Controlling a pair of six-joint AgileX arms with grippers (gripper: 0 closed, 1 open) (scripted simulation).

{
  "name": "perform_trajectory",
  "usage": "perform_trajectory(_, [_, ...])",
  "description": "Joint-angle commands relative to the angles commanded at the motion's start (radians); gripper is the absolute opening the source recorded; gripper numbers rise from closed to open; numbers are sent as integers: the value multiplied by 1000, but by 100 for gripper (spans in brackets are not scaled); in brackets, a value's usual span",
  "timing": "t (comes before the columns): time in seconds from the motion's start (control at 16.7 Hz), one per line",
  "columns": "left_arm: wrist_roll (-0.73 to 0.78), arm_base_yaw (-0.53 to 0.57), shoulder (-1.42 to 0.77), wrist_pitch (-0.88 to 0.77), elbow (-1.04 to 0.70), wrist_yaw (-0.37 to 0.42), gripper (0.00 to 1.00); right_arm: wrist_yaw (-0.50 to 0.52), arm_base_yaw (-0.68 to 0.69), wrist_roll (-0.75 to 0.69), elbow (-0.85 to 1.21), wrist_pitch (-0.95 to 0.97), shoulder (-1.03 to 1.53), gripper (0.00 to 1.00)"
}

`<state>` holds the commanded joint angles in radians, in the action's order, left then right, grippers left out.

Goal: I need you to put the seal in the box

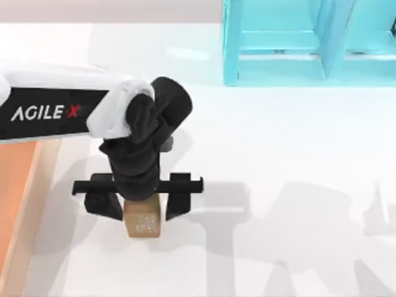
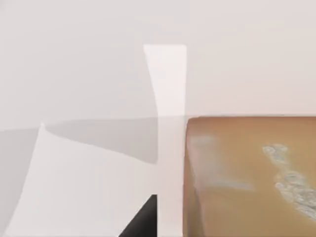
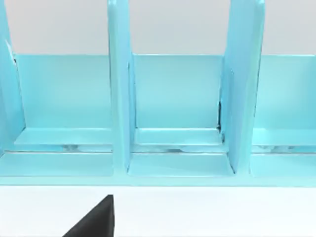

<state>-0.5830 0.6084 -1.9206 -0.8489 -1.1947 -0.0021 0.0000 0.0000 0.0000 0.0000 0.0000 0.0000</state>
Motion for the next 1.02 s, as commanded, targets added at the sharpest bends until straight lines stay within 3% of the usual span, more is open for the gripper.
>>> perform_trajectory(0.42, [0,0,0,0,0,0,2,0,0,0,0,0,0,100])
perform_trajectory(1.02, [1,1,2,-3,-2,0,0,0,0,0,0,0,0,100])
